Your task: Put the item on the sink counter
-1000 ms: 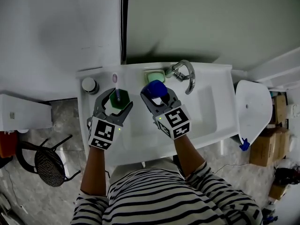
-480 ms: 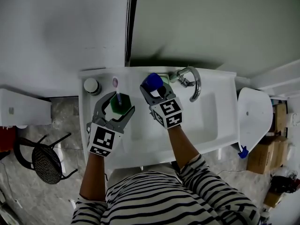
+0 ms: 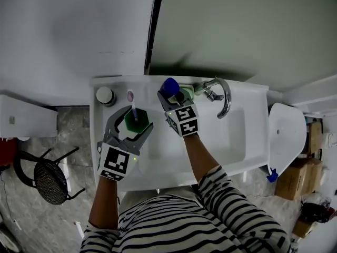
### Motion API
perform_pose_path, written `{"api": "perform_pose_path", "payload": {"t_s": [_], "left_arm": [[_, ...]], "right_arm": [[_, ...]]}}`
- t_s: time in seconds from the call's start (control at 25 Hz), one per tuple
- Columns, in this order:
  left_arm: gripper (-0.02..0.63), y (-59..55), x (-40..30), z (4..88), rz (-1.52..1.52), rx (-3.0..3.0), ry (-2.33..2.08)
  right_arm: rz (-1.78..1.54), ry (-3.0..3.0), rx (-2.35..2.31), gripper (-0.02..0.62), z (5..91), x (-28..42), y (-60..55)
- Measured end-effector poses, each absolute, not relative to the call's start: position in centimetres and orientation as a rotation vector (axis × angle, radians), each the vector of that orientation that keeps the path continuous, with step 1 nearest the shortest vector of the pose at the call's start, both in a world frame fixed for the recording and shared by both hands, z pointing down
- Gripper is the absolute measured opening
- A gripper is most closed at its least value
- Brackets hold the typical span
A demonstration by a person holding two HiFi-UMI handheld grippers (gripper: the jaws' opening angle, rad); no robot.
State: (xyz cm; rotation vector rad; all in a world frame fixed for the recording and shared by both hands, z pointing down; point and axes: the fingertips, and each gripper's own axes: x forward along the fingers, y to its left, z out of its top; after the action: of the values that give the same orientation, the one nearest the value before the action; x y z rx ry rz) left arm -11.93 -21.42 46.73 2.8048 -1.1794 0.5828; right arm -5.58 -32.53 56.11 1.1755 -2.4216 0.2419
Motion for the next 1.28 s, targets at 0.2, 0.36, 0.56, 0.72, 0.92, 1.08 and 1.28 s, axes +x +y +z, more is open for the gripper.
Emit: {"api": "perform_pose_path", "payload": {"t_s": [0.2,0.36,0.56,0.72,0.92,1.08,1.28], "left_arm": [[0.305,-21.6,-12.4,46.7,0.572,2.797,-1.195],[0.305,-21.5,-12.6,46.7,0.571,2.794,-1.202],[0.305,-21.6,-12.9,47.0,0.566,2.785,-1.204],[0.305,-21.6,-12.9,47.1,0.564,2.782,-1.206],[0.305,-21.7,-12.9,46.9,0.565,2.783,-1.210],[0.305,-21.7,-12.8,46.9,0.564,2.783,-1.210],[0.305,-21.7,-12.8,46.9,0.563,2.782,-1.210]], "right_arm": [[0.237,-2.407,1.157,0.160,58.0,-6.2,-33.6],[0.240,-2.399,1.160,0.160,58.9,-6.3,-33.9],[0.243,-2.377,1.161,0.160,60.3,-6.2,-34.4],[0.247,-2.380,1.172,0.160,60.6,-6.0,-34.8],[0.242,-2.386,1.178,0.161,60.5,-6.0,-34.9],[0.249,-2.388,1.173,0.161,60.6,-6.1,-34.9],[0.242,-2.382,1.171,0.164,60.5,-6.0,-34.9]]}}
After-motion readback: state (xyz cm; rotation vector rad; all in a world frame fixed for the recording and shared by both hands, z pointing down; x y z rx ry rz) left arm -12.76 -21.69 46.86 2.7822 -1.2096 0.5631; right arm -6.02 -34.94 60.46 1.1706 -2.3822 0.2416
